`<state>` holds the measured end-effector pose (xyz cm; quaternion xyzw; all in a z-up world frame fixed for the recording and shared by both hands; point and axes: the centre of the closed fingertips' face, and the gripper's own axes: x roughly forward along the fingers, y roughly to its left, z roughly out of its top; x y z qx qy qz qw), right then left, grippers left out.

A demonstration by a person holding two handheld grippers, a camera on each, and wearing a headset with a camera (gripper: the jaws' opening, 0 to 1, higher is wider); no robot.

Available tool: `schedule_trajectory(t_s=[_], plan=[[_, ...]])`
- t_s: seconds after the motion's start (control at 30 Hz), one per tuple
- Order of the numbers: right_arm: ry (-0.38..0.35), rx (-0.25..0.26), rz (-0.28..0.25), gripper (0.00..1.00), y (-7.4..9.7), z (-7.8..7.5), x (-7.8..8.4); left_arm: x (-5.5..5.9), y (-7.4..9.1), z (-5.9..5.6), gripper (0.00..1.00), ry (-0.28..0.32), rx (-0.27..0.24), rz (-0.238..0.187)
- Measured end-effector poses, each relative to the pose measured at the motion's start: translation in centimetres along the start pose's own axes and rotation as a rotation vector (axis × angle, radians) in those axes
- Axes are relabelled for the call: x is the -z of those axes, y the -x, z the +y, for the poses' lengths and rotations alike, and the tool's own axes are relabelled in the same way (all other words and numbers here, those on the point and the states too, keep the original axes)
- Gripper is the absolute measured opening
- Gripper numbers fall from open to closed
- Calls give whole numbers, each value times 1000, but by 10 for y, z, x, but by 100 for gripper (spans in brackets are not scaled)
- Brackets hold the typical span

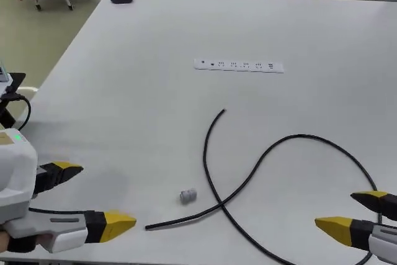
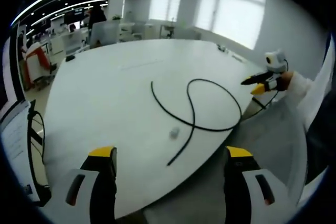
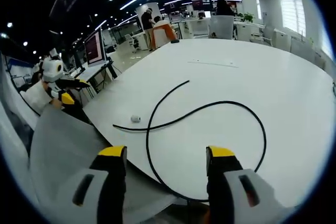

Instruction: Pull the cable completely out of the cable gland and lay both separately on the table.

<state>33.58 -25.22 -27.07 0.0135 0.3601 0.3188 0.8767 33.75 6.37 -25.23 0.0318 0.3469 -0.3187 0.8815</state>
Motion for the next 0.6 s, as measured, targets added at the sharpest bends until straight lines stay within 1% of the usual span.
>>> schedule_trajectory(t_s=[0.1, 0.2, 0.3, 0.4, 0.53, 0.6], plan=[[5, 1, 9, 63, 0, 0, 1, -3, -3, -4, 85, -11, 17, 1], [15, 11, 38, 62, -3, -2, 7, 2, -7, -1, 84, -22, 14, 32], [16, 4, 44, 62, -3, 0, 8, 4, -8, -1, 83, -24, 15, 42], [20, 0, 48, 62, -3, 1, 9, 4, -7, 0, 83, -17, 16, 42], [28, 4, 58, 62, -4, -1, 10, 3, -8, 2, 82, -7, 14, 39], [51, 0, 84, 62, -4, -2, 11, 2, -8, 4, 82, -9, 14, 40]])
